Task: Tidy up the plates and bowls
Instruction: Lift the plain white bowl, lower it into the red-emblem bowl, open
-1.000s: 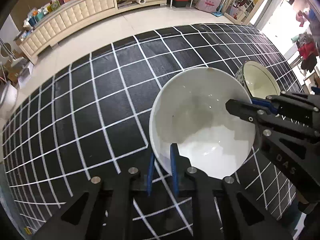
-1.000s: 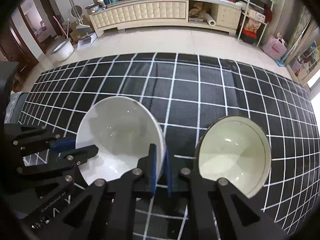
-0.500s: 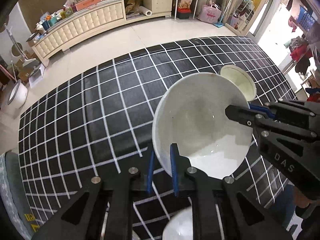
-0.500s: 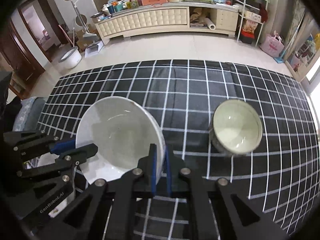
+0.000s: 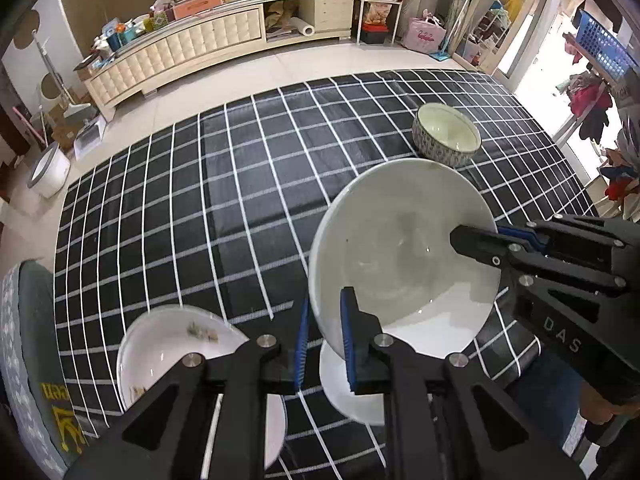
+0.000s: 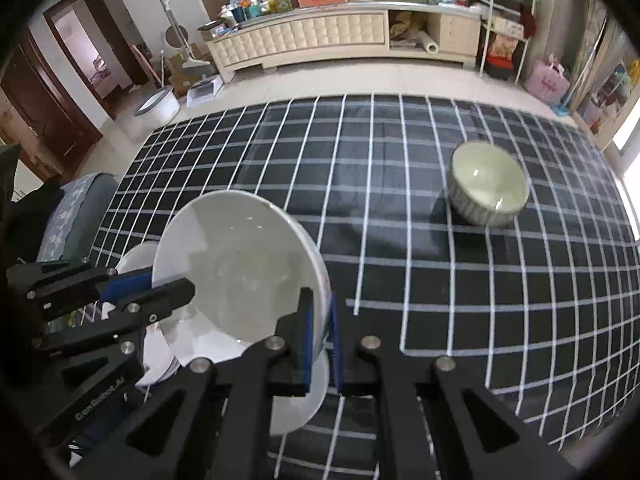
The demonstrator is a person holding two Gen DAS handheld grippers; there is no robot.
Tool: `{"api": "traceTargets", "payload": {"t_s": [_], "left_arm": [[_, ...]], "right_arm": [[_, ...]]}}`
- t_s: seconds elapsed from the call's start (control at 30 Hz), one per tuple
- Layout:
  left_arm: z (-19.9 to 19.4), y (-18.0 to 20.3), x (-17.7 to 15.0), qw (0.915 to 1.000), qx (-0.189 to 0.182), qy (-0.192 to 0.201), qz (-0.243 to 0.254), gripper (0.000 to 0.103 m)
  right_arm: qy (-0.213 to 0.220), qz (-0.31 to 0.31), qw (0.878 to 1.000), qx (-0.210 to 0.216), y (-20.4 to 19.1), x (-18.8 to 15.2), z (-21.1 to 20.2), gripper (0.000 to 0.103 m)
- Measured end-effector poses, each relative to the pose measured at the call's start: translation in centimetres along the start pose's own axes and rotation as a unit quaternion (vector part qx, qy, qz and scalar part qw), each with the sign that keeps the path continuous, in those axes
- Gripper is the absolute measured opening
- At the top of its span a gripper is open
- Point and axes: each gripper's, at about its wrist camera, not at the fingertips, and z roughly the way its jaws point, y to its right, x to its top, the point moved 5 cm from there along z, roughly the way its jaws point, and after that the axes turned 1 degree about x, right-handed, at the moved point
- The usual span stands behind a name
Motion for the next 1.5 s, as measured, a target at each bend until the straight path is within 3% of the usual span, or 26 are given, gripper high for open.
{"api": "traceTargets", "payload": {"t_s": [0.3, 0.67, 1.33, 1.43, 1.5], "left_arm": [[0.7, 0.4, -4.7, 0.9998, 0.002, -0.018, -0.003, 0.013], [2.1, 0.8, -6.6, 0.9990, 0.006, -0.041, 0.015, 0.013], [4.1, 1.0, -7.3, 0.9975, -0.003, -0.067, 0.021, 0.014], [4.0, 1.1, -7.3, 0.9977, 0.003, -0.065, 0.022, 0.028], [3.8, 1.2, -7.4, 0.9979, 0.008, -0.057, 0.028, 0.032]], "right_arm": [[-0.023, 0.013, 1.000, 0.013, -0.6, -4.0, 1.4, 0.011], [-0.051, 0.040, 0.998, 0.024, -0.3, -7.2, 3.0, 0.011], [-0.076, 0.044, 0.996, 0.011, -0.3, -7.1, 4.2, 0.012], [-0.075, 0.030, 0.997, -0.001, -0.6, -7.1, 4.0, 0.015], [-0.069, 0.033, 0.997, -0.009, -0.4, -7.2, 3.9, 0.021]]}}
